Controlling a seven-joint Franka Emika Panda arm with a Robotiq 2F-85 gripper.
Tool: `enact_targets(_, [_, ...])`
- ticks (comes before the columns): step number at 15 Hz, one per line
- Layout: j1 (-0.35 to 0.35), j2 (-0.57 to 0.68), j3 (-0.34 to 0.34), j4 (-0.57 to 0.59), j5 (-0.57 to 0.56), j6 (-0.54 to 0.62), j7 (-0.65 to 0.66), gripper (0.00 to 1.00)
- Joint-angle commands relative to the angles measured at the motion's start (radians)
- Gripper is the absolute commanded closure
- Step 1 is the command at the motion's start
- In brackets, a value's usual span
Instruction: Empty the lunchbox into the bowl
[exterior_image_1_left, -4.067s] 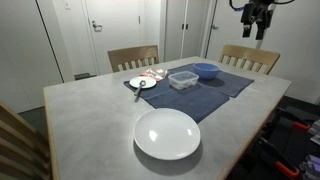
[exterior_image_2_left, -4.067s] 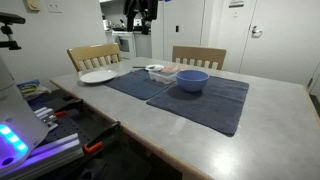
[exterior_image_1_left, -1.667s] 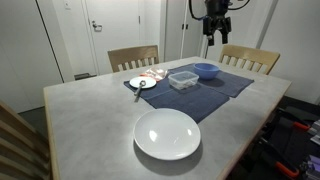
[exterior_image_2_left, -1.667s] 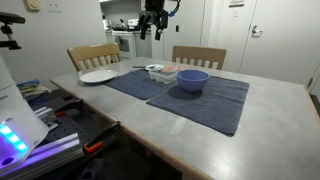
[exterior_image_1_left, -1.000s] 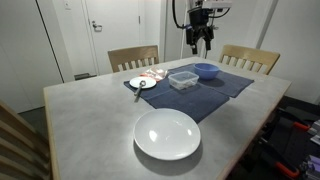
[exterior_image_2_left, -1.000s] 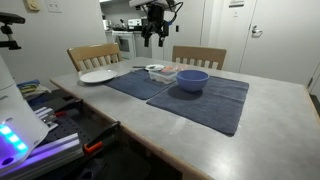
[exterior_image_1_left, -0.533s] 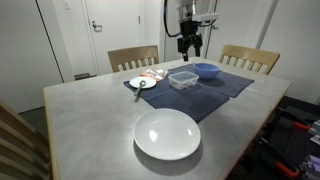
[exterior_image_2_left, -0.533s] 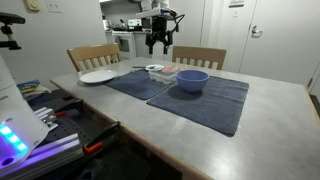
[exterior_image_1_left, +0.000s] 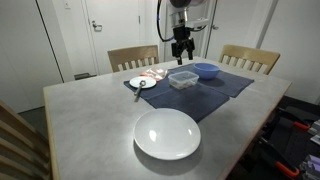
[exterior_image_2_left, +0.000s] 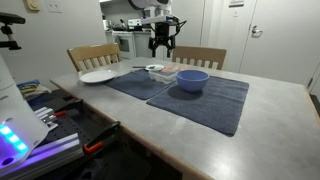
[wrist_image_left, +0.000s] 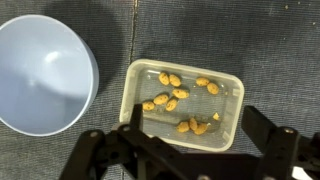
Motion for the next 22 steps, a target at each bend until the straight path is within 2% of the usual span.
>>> enact_targets(1, [-0.002,0.0,0.002,0.002,-0.001,-0.003,0.001,0.0])
enact_targets(7, [-0.01,-0.001,0.02,-0.045,0.044,0.096,0.0,0.0])
enact_targets(12, [0.005,-0.033,0.023,-0.124,0.096,0.156,0.076,0.0])
enact_targets(15, [0.013,-0.03,0.027,-0.162,0.127,0.234,0.126,0.0])
enact_targets(22, [0.025,0.004,0.026,-0.196,0.141,0.355,0.16,0.0])
